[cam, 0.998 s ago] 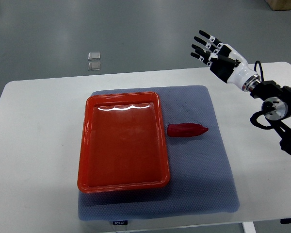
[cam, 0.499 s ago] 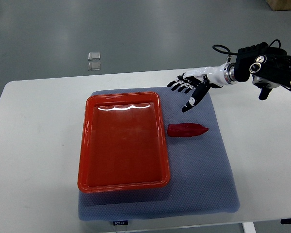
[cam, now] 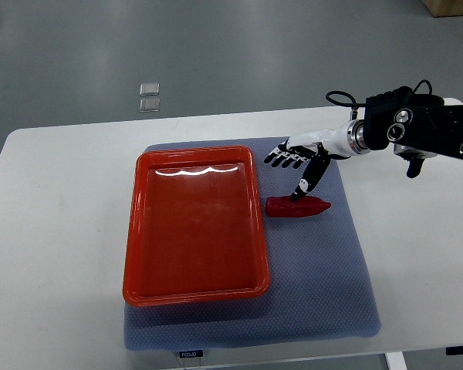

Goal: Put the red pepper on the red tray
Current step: 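Lower the right hand onto the red pepper and close fingers around it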

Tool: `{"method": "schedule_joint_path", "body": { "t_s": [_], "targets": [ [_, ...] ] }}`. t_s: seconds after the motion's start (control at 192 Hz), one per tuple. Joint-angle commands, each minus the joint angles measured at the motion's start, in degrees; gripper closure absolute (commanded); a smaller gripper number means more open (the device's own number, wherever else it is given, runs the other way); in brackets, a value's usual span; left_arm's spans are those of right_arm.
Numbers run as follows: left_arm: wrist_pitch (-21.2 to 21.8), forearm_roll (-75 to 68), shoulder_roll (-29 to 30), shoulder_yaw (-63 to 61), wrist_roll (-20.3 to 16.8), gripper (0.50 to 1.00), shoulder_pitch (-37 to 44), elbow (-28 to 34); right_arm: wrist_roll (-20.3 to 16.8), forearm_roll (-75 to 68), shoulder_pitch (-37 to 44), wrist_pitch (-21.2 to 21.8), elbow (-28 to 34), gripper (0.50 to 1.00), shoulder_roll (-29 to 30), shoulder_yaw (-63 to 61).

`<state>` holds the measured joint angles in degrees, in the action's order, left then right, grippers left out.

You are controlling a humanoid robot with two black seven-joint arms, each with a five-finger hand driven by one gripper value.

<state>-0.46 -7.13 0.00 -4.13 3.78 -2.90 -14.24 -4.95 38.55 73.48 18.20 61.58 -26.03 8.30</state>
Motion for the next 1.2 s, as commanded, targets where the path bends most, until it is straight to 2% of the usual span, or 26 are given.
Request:
{"method": "schedule_joint_path", "body": {
  "t_s": [0.0,0.135,0.608,0.712,0.78,0.858,0.957,1.196],
  "targets": [
    [0.0,0.0,0.0,0.0,0.0,0.5,0.0,-0.1,-0.1,0.5,-1.8,-1.7,0.0,0.589,0.2,0.1],
    [0.0,0.0,0.0,0.1,0.0,0.5,0.2,0.2,-0.1,2.1,-3.3,-4.6,0.0,0.595,0.3,0.3],
    [0.0,0.0,0.0,0.2,0.0,0.5,0.3,0.4,-1.1,2.3,-6.7,-7.4,0.0,0.64,0.4,0.3],
    [0.0,0.0,0.0,0.2,0.0,0.5,0.4,0.5,-1.1,2.3,-6.8,-7.5,0.0,0.677,0.4,0.3],
    [0.0,0.0,0.0,0.1,0.0,0.5,0.4,0.5,-1.1,3.2,-7.0,-7.5,0.0,0.72,0.4,0.3],
    [0.0,0.0,0.0,0.2,0.0,0.5,0.4,0.5,-1.1,5.6,-7.6,-8.2,0.0,0.834,0.4,0.3],
    [0.0,0.0,0.0,0.2,0.0,0.5,0.4,0.5,-1.1,7.6,-8.5,-8.4,0.1,0.881,0.4,0.3],
    [0.0,0.0,0.0,0.1,0.0,0.5,0.5,0.5,-1.1,8.1,-9.6,-8.8,0.2,0.885,0.4,0.3]
  ]
}}
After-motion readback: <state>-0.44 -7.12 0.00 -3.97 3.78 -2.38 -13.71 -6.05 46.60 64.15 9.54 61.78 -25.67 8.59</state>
